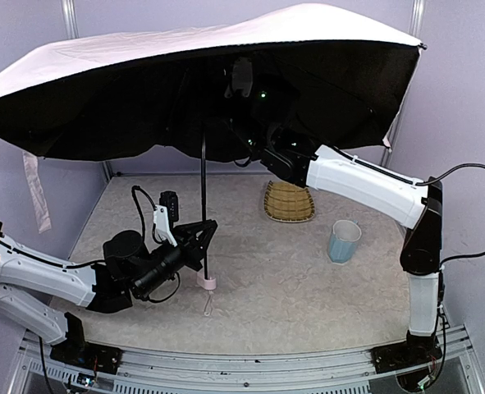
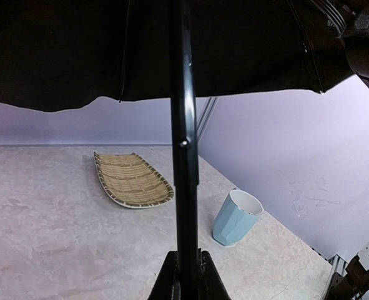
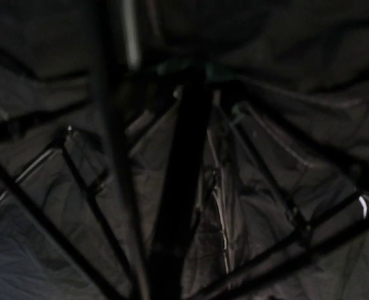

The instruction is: Put away the umbrella

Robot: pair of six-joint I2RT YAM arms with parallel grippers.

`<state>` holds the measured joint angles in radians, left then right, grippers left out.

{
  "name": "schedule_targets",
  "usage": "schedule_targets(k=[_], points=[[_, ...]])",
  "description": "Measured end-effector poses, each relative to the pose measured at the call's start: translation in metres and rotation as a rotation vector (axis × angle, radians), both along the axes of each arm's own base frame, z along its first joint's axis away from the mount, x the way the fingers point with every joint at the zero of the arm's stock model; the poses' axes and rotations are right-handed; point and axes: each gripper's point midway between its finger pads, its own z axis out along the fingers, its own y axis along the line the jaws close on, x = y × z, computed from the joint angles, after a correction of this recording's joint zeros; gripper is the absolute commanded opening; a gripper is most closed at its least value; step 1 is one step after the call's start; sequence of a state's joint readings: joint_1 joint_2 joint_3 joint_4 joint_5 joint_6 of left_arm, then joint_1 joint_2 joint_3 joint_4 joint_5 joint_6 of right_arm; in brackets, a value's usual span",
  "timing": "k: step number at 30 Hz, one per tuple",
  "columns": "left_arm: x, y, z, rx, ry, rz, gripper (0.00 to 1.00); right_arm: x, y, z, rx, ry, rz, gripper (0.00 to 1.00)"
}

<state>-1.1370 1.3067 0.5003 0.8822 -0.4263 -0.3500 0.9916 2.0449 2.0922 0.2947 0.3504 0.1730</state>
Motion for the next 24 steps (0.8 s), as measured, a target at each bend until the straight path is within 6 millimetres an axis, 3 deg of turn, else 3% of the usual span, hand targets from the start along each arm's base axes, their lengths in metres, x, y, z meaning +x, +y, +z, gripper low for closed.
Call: schedule_targets(k=[3,4,7,12,20,24], points=[[-0.001,0.0,0.0,0.0,0.0,-0.002,0.0,0.0,-0.001,0.002,0.002,-0.003,-0.003,0.28],[-0.001,-0.001,0.0,0.001,0.0,-0.003,0.0,0.0,-0.001,0.002,0.002,-0.003,-0.001,0.25],[-0.001,-0.001,-0.002,0.004,0.003,-0.003,0.0,-0.001,0.001,0.0,-0.007,0.0,0.006,0.28],[0.0,0.0,-0.006,0.006,0.011,-0.011,0.0,-0.004,0.007,-0.009,-0.04,0.019,0.045,0.24],[0.014,0.014,-0.028,0.024,0.049,-0.095,0.0,-0.028,0.02,-0.045,-0.175,0.033,0.226,0.26],[0.008,0.01,-0.034,0.065,0.052,-0.153,0.0,-0.039,0.016,-0.061,-0.211,0.019,0.258,0.26]])
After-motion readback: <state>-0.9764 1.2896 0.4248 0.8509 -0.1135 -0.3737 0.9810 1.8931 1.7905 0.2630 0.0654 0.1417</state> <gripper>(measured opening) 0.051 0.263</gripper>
